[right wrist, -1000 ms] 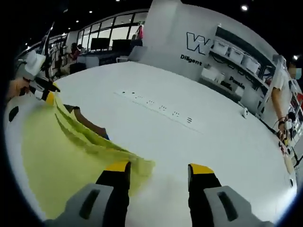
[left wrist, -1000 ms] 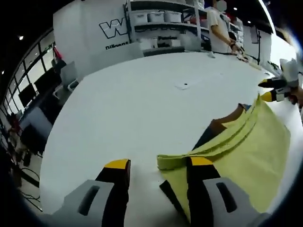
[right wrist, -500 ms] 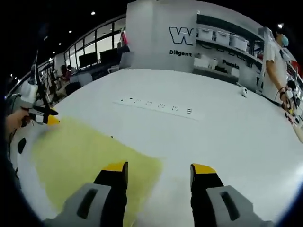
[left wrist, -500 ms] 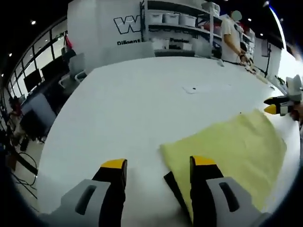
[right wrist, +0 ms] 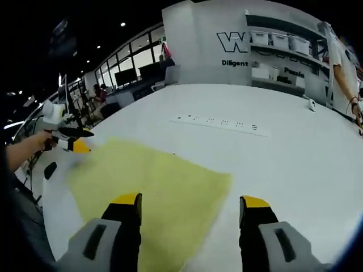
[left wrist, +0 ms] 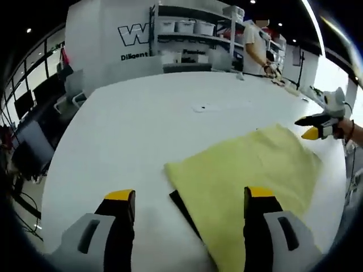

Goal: Fold the garment on the visible template until the final outline fits inside the template.

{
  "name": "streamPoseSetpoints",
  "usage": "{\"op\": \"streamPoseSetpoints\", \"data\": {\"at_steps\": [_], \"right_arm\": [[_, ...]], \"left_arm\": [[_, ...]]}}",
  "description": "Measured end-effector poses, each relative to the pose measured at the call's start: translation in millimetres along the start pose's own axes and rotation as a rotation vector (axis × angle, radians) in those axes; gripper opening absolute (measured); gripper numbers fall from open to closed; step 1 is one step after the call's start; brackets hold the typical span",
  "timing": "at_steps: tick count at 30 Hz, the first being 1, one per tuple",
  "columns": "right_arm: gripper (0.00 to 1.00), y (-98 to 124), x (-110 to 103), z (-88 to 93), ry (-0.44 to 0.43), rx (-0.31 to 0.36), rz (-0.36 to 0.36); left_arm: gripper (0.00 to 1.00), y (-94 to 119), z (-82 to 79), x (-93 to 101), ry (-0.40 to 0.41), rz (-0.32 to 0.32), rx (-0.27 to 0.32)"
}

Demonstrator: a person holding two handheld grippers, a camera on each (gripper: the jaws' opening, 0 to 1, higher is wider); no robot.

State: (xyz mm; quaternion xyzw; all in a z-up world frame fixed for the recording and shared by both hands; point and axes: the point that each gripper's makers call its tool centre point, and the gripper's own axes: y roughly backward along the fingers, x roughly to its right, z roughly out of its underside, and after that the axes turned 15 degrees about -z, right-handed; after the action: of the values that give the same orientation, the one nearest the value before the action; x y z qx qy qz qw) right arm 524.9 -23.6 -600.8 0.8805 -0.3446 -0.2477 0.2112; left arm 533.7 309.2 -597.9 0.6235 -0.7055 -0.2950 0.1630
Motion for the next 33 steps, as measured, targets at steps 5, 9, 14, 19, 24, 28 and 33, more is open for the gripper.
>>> {"op": "streamPoseSetpoints", "data": {"at_steps": [5, 9, 14, 19, 24, 28, 33], "right_arm": [[0.71, 4, -13, 14.5, 0.010, -0.018, -0.035], [0.71, 8, -24, 24.5, 0.013, -0.033, -0.057], [0.71, 15, -36, 38.9, 0.022, -0.059, -0.068], [0.71, 22, -46, 49.9, 0.021, -0.078, -0.080], [0.71, 27, -57, 59.5, 0.038, -0.106, -0.098], [0.71, 31, -62, 63.8, 0.051, -0.118, -0.101], [0.69, 36, -66, 68.4, 0.049, -0.123, -0.108]], "left_arm": [[0.86, 8, 12.3, 1.8, -0.027, 0.015, -0.014], [0.88, 20, 20.0, 7.1, -0.026, 0.042, -0.010], [0.88, 32, 37.3, 11.8, -0.048, 0.048, -0.013], [0.84, 42, 53.9, 11.7, -0.055, 0.054, -0.036], [0.82, 53, 62.8, 13.8, -0.058, 0.062, -0.038], [0.77, 63, 67.0, 19.6, -0.052, 0.080, -0.024], [0.72, 71, 75.0, 24.4, -0.053, 0.085, -0.028]]}}
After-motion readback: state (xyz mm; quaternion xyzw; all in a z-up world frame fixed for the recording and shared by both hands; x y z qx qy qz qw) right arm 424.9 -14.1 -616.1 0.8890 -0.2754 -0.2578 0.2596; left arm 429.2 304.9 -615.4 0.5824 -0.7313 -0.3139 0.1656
